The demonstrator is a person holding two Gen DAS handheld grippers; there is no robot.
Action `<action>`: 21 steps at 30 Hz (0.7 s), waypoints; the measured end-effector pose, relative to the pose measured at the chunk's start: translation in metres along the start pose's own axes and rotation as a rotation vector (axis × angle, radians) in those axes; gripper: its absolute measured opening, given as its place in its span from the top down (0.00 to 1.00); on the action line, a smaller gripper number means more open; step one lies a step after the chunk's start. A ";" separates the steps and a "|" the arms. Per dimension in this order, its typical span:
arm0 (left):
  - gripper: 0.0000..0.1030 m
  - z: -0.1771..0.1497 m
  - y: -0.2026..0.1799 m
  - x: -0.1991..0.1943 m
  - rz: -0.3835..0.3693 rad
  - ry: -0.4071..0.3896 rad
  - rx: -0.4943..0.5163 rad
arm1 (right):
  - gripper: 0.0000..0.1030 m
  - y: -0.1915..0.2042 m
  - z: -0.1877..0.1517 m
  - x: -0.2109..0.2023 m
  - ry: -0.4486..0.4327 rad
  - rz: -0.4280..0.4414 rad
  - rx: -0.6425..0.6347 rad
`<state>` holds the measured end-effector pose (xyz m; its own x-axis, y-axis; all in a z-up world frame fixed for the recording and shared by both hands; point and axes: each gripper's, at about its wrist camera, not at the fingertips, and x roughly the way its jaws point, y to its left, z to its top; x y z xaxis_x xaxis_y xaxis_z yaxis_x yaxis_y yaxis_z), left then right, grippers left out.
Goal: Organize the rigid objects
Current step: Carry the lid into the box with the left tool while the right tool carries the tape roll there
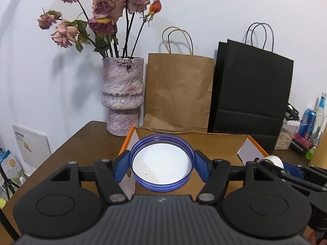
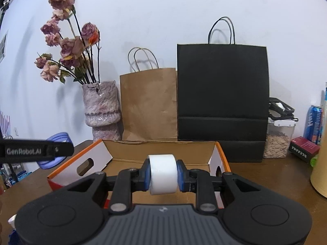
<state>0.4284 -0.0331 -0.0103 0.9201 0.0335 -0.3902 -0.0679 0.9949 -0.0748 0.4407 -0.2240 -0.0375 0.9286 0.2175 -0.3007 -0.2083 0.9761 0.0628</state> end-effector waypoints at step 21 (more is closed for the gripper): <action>0.34 -0.010 -0.007 0.077 0.047 0.158 0.067 | 0.76 -0.008 -0.007 0.075 0.148 -0.013 -0.051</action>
<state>0.4961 -0.0387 -0.0486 0.8439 0.0704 -0.5318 -0.0792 0.9968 0.0063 0.5100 -0.2155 -0.0670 0.8763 0.1985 -0.4389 -0.2157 0.9764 0.0109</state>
